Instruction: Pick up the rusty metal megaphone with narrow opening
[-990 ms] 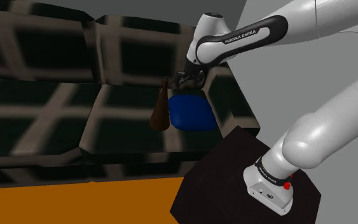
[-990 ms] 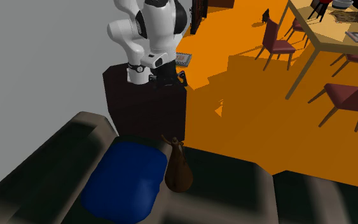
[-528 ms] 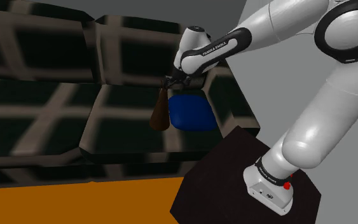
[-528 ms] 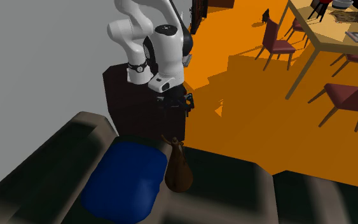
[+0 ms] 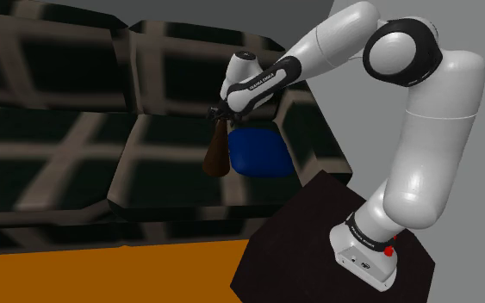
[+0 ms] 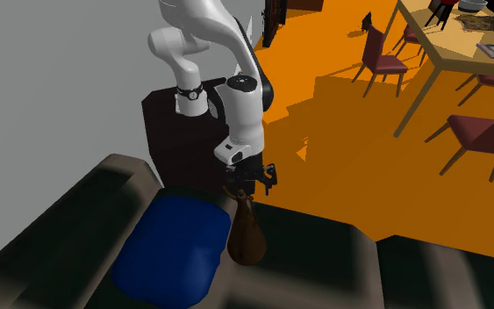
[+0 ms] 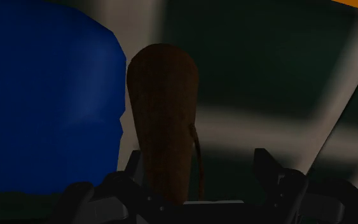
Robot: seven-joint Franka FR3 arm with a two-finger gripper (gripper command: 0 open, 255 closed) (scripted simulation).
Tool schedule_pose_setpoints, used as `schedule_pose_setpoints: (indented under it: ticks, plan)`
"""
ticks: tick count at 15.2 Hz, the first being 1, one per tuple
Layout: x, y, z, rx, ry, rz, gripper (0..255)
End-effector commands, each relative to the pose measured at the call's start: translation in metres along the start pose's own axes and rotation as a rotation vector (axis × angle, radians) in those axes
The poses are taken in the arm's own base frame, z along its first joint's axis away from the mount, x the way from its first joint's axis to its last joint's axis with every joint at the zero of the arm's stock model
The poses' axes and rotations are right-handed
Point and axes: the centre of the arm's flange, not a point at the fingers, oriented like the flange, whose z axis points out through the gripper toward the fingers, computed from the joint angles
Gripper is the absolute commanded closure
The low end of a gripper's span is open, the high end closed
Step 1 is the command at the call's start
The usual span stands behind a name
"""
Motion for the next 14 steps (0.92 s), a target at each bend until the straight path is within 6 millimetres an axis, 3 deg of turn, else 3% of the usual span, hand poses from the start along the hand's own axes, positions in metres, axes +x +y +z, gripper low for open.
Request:
schedule_pose_setpoints:
  ticks: [1, 7, 9, 10, 14]
  plan:
    - [0.004, -0.003, 0.012, 0.000, 0.006, 0.008, 0]
    - [-0.003, 0.000, 0.046, 0.000, 0.006, 0.008, 0]
    - [-0.003, 0.000, 0.046, 0.000, 0.006, 0.008, 0]
    - [-0.003, 0.000, 0.045, 0.000, 0.006, 0.008, 255]
    - [-0.003, 0.000, 0.045, 0.000, 0.006, 0.008, 255]
